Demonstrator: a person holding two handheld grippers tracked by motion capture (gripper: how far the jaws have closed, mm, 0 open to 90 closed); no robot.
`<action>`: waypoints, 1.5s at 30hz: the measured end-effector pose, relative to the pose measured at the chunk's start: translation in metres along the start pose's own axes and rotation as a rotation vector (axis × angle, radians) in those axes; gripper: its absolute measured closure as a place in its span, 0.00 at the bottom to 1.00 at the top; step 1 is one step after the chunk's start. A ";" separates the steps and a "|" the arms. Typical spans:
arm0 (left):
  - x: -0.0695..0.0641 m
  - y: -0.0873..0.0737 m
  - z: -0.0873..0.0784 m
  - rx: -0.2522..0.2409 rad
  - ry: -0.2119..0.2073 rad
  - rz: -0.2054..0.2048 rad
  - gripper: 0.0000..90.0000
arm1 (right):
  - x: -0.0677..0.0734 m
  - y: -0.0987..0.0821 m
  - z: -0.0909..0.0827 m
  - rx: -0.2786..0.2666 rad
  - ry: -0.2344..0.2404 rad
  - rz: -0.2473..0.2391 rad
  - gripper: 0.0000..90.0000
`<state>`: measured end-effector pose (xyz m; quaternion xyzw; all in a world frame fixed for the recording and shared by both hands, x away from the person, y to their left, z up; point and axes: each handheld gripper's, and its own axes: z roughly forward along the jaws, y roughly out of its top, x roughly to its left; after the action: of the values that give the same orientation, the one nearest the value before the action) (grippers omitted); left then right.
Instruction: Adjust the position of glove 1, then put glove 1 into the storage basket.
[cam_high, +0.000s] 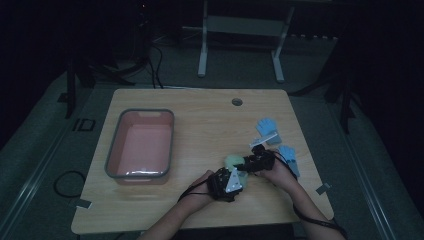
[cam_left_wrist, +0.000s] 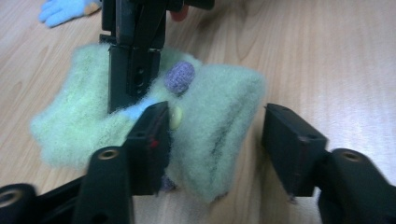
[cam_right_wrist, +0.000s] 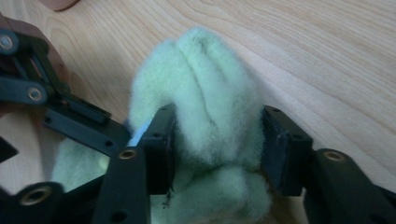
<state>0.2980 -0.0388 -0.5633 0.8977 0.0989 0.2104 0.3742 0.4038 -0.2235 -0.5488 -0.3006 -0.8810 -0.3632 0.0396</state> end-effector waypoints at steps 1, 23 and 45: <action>0.000 0.001 0.000 0.010 0.022 0.012 0.59 | 0.000 0.000 0.000 0.002 0.007 0.005 0.64; 0.028 0.020 -0.044 0.060 0.008 -0.023 0.81 | 0.026 0.027 -0.016 -0.083 -0.003 -0.023 0.78; 0.046 0.027 -0.094 0.132 0.082 0.016 0.82 | 0.057 0.077 -0.016 -0.109 0.009 -0.104 0.78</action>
<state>0.2975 0.0165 -0.4707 0.9118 0.1203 0.2429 0.3084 0.3976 -0.1625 -0.4733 -0.2545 -0.8742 -0.4136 0.0080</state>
